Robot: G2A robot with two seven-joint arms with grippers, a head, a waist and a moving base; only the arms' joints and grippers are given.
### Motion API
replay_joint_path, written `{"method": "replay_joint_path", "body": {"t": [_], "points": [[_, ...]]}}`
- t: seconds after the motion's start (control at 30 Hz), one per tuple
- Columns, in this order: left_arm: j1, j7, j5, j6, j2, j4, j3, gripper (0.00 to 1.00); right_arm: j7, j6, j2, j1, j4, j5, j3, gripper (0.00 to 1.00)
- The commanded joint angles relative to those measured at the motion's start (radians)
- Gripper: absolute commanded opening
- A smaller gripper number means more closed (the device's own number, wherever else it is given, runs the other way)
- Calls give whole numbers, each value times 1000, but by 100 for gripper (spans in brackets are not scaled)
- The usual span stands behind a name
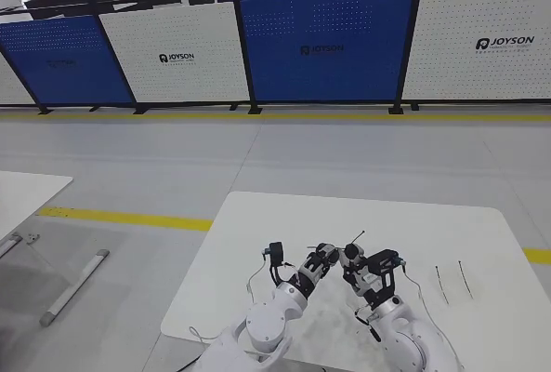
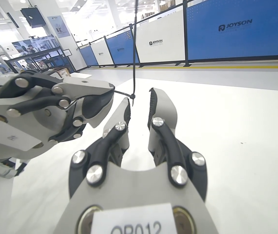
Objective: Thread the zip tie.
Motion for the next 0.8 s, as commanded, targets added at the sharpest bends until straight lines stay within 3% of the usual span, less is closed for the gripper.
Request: {"method": "replay_joint_path", "body": {"t": [0.0, 0.1, 0.23, 0.53, 0.77], "points": [[0, 0, 2, -1, 0, 0, 0, 0, 1, 0, 0, 1, -1, 1, 0, 18], [1, 1, 4, -1, 0, 0, 0, 0, 2, 1, 0, 1, -2, 2, 0, 16], [1, 1, 6, -1, 0, 0, 0, 0, 2, 0, 0, 3, -1, 4, -1, 0], [1, 0, 3, -2, -2, 1, 0, 0, 1, 0, 0, 6, 7, 6, -2, 0], [6, -6, -4, -32, -3, -7, 1, 0, 4, 0, -1, 15, 23, 8, -9, 0]]}}
